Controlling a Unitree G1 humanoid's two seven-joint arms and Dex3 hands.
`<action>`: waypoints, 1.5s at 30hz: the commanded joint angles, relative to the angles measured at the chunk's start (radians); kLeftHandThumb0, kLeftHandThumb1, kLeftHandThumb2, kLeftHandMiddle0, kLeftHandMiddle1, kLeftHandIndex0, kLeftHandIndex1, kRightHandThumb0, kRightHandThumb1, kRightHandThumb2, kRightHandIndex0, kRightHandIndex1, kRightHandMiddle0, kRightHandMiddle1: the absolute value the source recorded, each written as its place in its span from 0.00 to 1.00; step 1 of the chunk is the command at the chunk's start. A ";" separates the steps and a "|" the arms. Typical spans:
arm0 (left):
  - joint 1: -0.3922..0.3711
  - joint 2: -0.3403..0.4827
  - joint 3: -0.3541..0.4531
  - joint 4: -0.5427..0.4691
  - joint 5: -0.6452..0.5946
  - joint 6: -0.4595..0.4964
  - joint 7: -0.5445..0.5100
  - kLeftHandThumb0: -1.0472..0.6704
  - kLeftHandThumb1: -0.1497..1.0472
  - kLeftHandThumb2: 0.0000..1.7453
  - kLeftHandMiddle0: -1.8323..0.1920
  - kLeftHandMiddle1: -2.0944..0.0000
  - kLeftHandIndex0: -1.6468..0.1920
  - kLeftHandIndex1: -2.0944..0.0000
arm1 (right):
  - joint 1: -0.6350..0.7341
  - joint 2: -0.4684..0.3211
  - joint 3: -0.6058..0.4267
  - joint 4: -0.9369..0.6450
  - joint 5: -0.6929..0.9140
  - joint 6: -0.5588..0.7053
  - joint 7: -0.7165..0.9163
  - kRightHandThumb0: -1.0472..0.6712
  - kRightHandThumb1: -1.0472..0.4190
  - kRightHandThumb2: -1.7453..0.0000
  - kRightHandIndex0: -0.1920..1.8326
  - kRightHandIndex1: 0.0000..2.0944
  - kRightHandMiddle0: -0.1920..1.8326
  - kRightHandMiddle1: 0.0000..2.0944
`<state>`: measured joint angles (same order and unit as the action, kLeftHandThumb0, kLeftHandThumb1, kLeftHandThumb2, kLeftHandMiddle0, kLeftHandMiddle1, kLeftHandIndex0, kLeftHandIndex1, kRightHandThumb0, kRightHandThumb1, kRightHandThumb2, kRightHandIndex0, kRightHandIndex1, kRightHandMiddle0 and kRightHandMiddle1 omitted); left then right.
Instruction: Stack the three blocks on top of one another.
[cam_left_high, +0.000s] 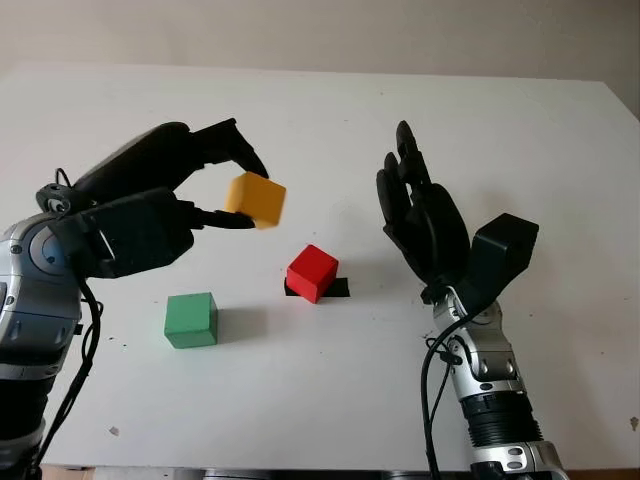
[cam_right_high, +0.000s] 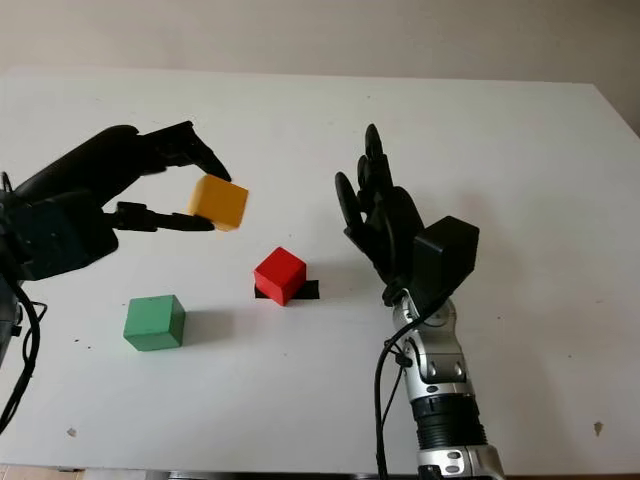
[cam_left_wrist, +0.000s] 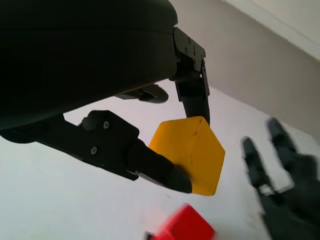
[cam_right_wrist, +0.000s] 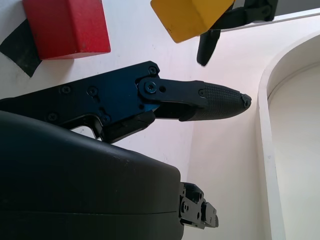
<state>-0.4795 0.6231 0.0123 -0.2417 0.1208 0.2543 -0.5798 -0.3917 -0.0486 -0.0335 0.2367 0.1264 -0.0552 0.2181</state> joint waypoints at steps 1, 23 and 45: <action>-0.037 -0.005 0.012 0.012 -0.048 0.012 -0.027 0.42 0.99 0.03 0.75 0.99 0.77 0.28 | 0.009 -0.006 0.000 -0.017 0.002 -0.004 0.004 0.21 0.00 0.73 0.00 0.00 0.00 0.00; -0.204 -0.068 -0.101 0.393 -0.162 -0.123 -0.205 0.39 0.96 0.03 0.74 0.98 0.70 0.25 | 0.021 -0.013 -0.003 -0.035 -0.007 0.000 0.000 0.20 0.00 0.72 0.00 0.00 0.00 0.00; -0.235 -0.112 -0.174 0.554 -0.095 -0.170 -0.234 0.39 0.96 0.03 0.75 0.98 0.72 0.25 | 0.031 -0.019 -0.007 -0.054 0.002 0.010 -0.002 0.19 0.00 0.74 0.00 0.00 0.00 0.01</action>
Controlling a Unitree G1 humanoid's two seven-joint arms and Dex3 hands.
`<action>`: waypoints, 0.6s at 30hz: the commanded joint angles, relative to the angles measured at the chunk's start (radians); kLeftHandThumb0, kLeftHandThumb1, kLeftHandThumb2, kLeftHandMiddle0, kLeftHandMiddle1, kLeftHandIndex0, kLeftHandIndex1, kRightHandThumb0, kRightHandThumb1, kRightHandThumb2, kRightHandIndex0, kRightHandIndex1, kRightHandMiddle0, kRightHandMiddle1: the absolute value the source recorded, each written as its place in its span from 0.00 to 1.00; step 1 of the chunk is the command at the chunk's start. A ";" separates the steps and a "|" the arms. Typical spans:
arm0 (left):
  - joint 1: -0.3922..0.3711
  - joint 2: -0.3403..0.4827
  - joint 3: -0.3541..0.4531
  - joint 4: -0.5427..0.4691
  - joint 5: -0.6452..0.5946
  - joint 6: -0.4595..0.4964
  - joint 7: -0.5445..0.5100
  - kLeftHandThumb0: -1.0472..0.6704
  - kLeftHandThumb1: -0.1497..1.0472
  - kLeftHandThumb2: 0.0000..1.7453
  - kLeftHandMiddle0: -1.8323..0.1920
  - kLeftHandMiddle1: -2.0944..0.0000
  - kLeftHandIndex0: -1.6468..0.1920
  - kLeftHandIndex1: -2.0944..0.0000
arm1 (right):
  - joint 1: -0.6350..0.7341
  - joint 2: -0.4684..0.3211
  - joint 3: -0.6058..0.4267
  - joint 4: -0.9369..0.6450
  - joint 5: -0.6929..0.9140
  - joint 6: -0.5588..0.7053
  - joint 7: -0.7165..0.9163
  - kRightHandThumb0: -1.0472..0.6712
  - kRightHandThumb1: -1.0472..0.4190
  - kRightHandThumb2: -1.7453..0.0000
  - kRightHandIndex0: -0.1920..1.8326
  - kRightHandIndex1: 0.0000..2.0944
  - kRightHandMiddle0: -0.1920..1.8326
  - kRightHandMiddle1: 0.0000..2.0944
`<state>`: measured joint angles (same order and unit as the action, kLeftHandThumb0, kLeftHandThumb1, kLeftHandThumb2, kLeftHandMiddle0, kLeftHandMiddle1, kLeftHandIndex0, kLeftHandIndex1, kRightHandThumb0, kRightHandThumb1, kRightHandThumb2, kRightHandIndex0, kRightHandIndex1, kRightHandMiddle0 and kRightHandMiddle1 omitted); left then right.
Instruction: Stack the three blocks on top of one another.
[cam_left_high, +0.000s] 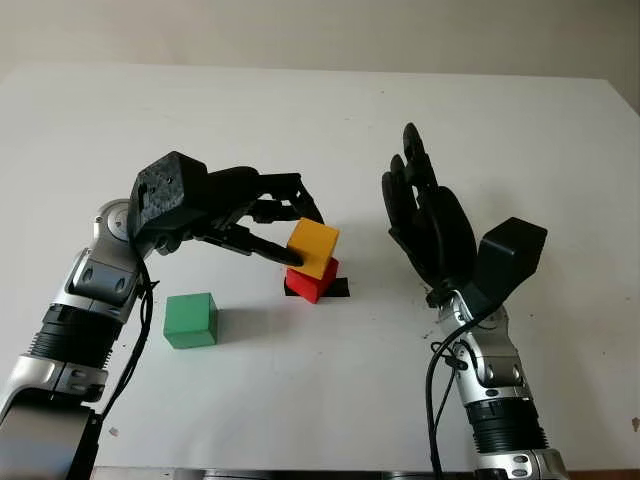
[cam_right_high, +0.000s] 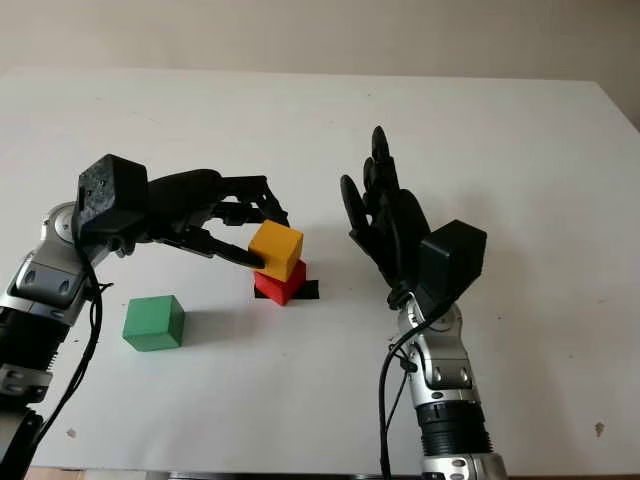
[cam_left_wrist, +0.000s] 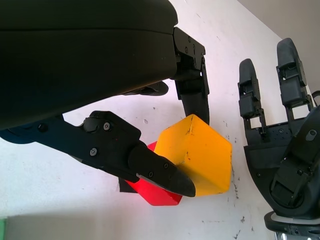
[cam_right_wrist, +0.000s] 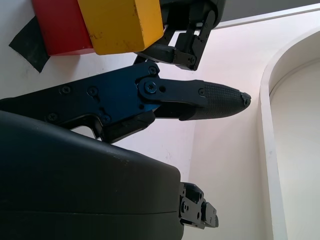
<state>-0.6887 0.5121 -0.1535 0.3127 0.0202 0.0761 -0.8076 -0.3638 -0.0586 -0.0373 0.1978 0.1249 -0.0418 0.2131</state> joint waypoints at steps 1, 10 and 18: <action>-0.023 -0.001 -0.009 -0.005 0.008 0.019 -0.005 0.39 0.96 0.03 0.75 0.98 0.71 0.25 | 0.002 -0.009 -0.004 -0.017 0.005 -0.001 0.005 0.19 0.00 0.73 0.00 0.00 0.00 0.01; -0.014 0.004 -0.011 -0.015 0.020 0.020 -0.006 0.38 0.96 0.03 0.76 0.98 0.72 0.26 | 0.000 -0.013 -0.004 -0.013 0.003 -0.008 0.011 0.20 0.00 0.73 0.00 0.00 0.00 0.00; -0.015 0.007 -0.011 -0.032 0.030 0.047 -0.010 0.39 0.96 0.03 0.77 0.98 0.73 0.26 | -0.003 -0.014 -0.001 -0.020 -0.009 0.003 0.001 0.20 0.00 0.73 0.00 0.00 0.00 0.01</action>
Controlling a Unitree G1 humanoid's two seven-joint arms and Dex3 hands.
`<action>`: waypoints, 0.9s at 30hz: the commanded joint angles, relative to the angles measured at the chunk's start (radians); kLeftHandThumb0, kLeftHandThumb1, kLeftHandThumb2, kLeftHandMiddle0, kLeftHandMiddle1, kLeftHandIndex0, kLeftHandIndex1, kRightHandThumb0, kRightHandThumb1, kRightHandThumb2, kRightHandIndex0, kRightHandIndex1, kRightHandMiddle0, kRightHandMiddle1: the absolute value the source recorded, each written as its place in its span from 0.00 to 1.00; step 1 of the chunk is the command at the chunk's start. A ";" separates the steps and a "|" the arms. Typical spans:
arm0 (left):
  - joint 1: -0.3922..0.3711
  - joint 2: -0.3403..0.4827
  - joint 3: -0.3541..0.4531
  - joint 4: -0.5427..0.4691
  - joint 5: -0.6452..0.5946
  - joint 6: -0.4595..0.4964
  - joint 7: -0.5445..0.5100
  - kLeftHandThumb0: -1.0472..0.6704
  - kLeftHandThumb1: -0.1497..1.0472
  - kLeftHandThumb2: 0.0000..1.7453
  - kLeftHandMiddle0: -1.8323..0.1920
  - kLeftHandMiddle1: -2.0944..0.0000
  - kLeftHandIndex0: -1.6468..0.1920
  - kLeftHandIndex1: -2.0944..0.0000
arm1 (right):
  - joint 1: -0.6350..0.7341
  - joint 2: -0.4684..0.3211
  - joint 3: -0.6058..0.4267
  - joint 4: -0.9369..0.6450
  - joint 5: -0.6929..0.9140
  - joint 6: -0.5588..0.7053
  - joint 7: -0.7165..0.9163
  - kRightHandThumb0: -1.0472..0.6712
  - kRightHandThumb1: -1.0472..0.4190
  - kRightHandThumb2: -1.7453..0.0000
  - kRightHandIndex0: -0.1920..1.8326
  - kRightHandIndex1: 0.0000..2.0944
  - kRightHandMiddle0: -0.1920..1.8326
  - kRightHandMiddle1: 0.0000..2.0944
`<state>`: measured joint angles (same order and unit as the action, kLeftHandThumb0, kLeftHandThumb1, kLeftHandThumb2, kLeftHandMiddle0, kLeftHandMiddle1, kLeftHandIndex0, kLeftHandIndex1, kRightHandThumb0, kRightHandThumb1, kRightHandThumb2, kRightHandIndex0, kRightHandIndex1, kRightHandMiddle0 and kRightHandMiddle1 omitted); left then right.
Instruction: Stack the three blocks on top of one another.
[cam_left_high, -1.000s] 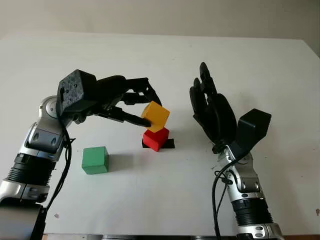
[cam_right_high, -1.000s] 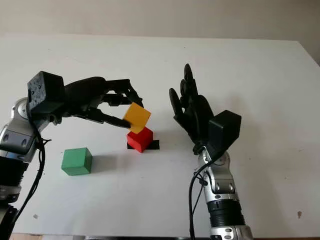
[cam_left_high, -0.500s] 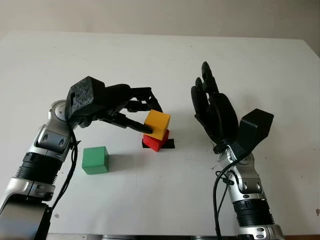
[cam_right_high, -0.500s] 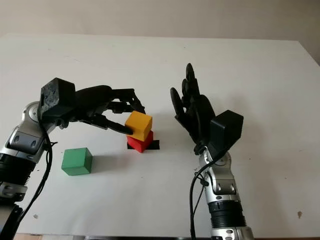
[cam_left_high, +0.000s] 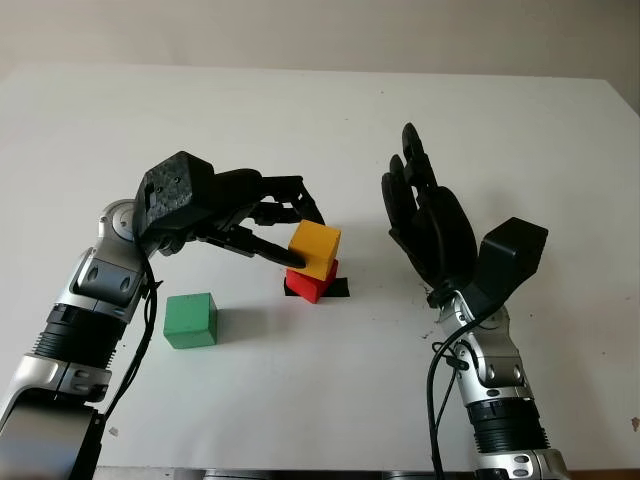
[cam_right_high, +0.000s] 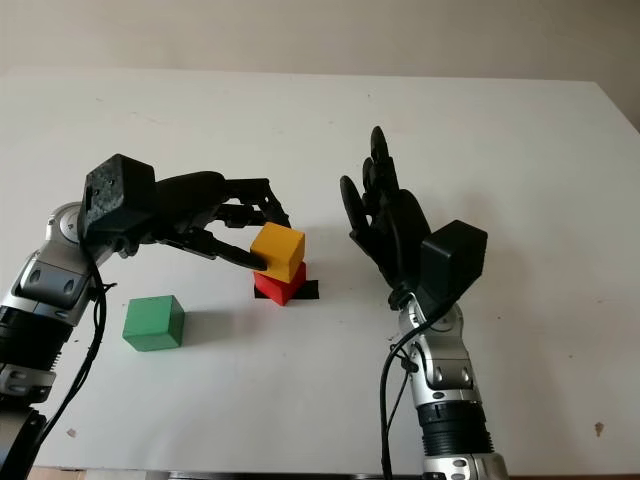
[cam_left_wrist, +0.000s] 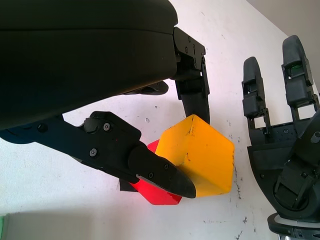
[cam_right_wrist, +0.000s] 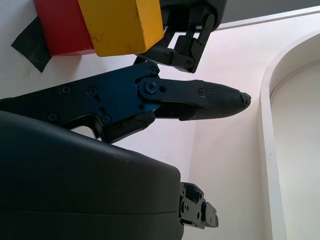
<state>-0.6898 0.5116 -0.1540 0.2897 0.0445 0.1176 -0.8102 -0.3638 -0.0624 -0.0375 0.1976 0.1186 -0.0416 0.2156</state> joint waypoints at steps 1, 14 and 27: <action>-0.014 0.008 -0.012 -0.014 0.010 0.012 -0.005 0.38 0.96 0.03 0.77 0.98 0.73 0.26 | -0.003 -0.010 0.000 -0.019 -0.005 -0.001 -0.002 0.20 0.00 0.73 0.00 0.00 0.00 0.01; -0.012 0.016 -0.002 -0.029 0.000 0.042 -0.036 0.35 0.84 0.03 0.87 0.99 0.82 0.52 | -0.010 -0.013 -0.005 0.000 0.008 -0.002 0.012 0.20 0.00 0.73 0.00 0.00 0.00 0.00; 0.024 0.048 0.024 -0.081 -0.046 0.019 -0.079 0.24 0.85 0.03 0.87 0.97 0.88 0.60 | -0.017 -0.021 -0.009 0.022 0.009 -0.032 0.024 0.21 0.00 0.73 0.00 0.00 0.00 0.01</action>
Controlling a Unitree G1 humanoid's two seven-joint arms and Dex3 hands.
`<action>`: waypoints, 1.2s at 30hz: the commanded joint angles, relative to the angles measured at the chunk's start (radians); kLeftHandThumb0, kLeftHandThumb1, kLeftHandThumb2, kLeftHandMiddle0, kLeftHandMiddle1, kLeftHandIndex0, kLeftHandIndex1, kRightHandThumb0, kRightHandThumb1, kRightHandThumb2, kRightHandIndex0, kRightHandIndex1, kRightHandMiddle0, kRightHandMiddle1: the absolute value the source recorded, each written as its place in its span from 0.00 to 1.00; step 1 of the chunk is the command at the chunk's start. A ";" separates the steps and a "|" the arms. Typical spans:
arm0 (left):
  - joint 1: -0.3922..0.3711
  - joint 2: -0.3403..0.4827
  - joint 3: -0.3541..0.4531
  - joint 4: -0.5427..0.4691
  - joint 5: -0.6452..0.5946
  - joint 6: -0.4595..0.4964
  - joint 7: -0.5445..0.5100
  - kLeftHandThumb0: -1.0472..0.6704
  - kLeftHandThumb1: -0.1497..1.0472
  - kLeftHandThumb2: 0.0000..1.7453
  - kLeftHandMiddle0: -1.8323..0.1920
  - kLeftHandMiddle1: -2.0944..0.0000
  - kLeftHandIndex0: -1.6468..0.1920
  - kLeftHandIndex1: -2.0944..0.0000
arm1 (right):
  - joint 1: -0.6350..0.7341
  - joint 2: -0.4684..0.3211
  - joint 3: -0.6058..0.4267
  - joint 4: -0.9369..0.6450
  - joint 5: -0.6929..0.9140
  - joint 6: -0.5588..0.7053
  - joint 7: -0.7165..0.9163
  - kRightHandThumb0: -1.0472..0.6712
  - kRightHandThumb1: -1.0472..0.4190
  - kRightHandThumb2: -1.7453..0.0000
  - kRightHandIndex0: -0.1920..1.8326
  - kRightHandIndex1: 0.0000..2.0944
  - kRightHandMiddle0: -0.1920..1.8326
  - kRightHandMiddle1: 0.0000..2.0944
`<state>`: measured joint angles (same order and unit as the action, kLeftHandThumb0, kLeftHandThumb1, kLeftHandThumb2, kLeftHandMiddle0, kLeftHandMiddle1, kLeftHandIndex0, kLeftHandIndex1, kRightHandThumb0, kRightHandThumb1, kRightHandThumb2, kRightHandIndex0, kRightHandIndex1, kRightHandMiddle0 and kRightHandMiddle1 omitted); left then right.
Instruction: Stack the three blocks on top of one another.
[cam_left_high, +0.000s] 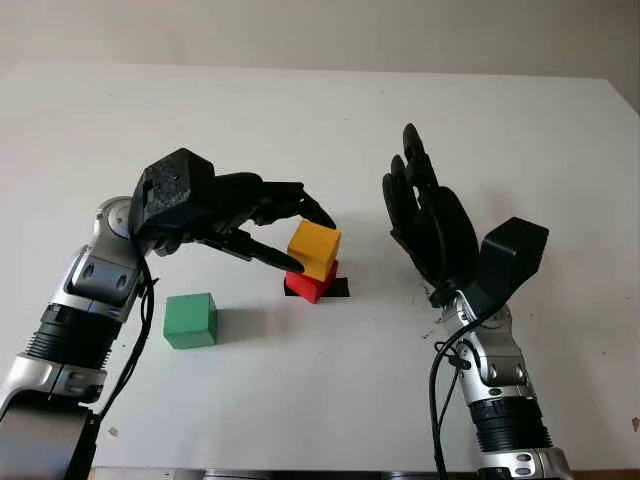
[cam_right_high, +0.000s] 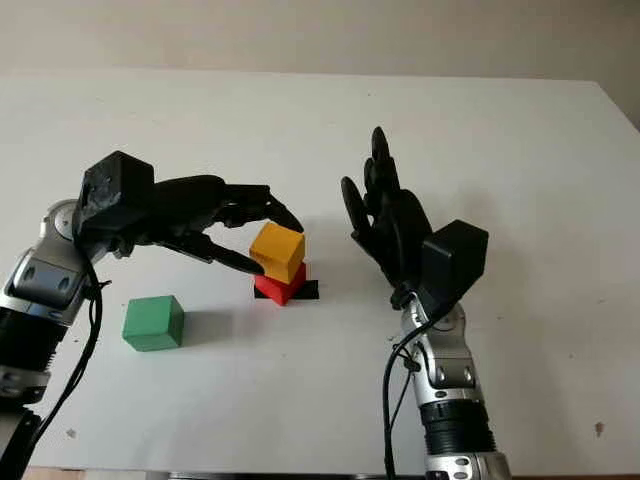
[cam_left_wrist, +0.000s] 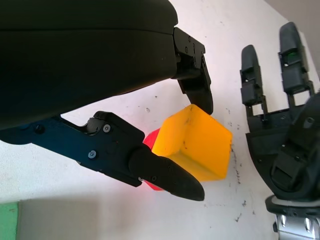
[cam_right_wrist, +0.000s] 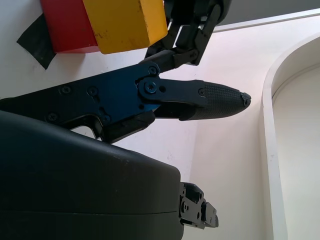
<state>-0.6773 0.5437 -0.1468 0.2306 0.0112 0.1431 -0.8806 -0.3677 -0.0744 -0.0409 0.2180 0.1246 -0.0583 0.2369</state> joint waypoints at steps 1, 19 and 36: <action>0.019 0.026 0.024 -0.034 -0.019 -0.009 -0.012 0.24 0.85 0.03 0.88 0.98 0.89 0.62 | -0.013 -0.009 -0.005 0.002 0.003 -0.015 0.004 0.21 0.00 0.73 0.00 0.00 0.00 0.01; 0.414 0.270 0.434 -0.580 -0.052 0.170 0.189 0.13 0.98 0.04 0.94 0.98 0.89 0.95 | -0.040 -0.010 -0.005 0.030 -0.007 -0.019 -0.003 0.19 0.00 0.73 0.00 0.00 0.00 0.01; 0.956 0.252 0.610 -1.125 0.286 0.301 0.240 0.23 0.85 0.03 0.96 0.98 0.79 0.96 | -0.050 -0.019 -0.022 0.041 0.015 -0.017 0.013 0.21 0.00 0.72 0.00 0.00 0.00 0.01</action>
<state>0.2647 0.8004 0.4559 -0.8625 0.2849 0.4397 -0.6374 -0.4080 -0.0849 -0.0573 0.2622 0.1397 -0.0698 0.2516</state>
